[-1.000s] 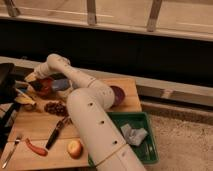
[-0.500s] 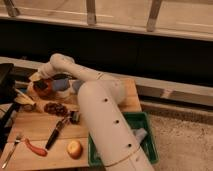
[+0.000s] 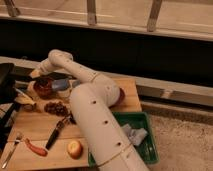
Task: Wipe red bowl with eraser
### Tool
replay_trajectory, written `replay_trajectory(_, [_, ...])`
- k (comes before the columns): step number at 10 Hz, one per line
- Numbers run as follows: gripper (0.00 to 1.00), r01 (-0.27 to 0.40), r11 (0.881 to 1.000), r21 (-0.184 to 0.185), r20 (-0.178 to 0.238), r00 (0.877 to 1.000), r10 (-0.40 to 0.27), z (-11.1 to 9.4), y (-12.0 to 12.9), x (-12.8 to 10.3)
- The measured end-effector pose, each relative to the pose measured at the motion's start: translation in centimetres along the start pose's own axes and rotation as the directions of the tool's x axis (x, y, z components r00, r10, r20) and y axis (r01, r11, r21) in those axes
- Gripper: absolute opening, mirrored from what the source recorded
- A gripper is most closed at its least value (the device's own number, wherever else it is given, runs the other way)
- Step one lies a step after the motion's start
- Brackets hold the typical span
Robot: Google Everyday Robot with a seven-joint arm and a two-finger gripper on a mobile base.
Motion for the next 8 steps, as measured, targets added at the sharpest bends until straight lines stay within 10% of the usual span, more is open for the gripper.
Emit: replay_trajectory(8, [0.00,-0.017,0.999,-0.038,-0.020,1.000,0.016,0.9,2.2,1.9])
